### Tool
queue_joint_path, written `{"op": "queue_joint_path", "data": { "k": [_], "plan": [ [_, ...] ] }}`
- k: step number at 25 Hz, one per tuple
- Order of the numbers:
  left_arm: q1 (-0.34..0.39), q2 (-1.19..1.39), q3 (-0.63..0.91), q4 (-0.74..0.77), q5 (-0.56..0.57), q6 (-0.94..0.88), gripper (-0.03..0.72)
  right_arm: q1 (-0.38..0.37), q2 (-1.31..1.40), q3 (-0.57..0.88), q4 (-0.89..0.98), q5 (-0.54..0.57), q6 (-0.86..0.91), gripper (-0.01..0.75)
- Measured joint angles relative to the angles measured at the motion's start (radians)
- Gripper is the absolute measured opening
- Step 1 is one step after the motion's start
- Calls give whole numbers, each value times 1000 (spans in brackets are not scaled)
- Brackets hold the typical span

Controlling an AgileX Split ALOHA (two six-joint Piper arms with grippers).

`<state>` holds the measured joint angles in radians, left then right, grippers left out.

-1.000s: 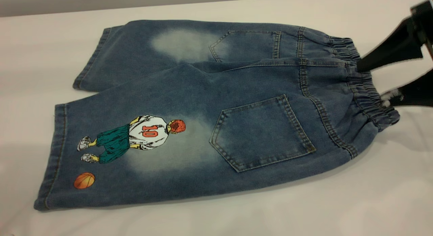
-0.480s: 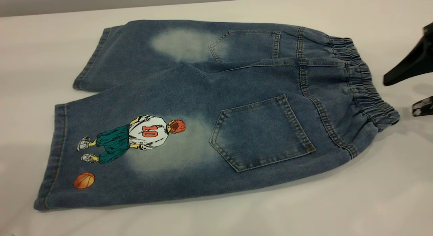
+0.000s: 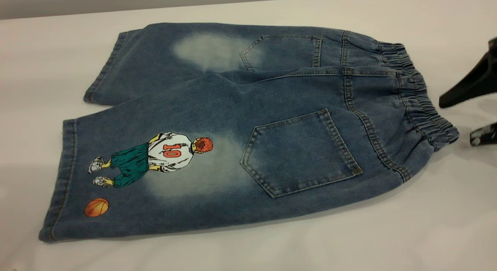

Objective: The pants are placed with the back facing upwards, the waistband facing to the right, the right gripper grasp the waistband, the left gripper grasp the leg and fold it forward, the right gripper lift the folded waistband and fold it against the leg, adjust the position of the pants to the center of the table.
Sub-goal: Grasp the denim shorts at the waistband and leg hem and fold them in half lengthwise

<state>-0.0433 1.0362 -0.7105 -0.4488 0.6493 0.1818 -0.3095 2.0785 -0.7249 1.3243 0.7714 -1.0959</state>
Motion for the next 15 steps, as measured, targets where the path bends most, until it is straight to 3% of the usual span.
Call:
{"op": "queue_joint_path", "data": {
  "k": [15],
  "plan": [
    [0, 0, 0, 0, -3, 0, 477, 0, 152, -1, 189, 188, -221, 523]
  ]
}}
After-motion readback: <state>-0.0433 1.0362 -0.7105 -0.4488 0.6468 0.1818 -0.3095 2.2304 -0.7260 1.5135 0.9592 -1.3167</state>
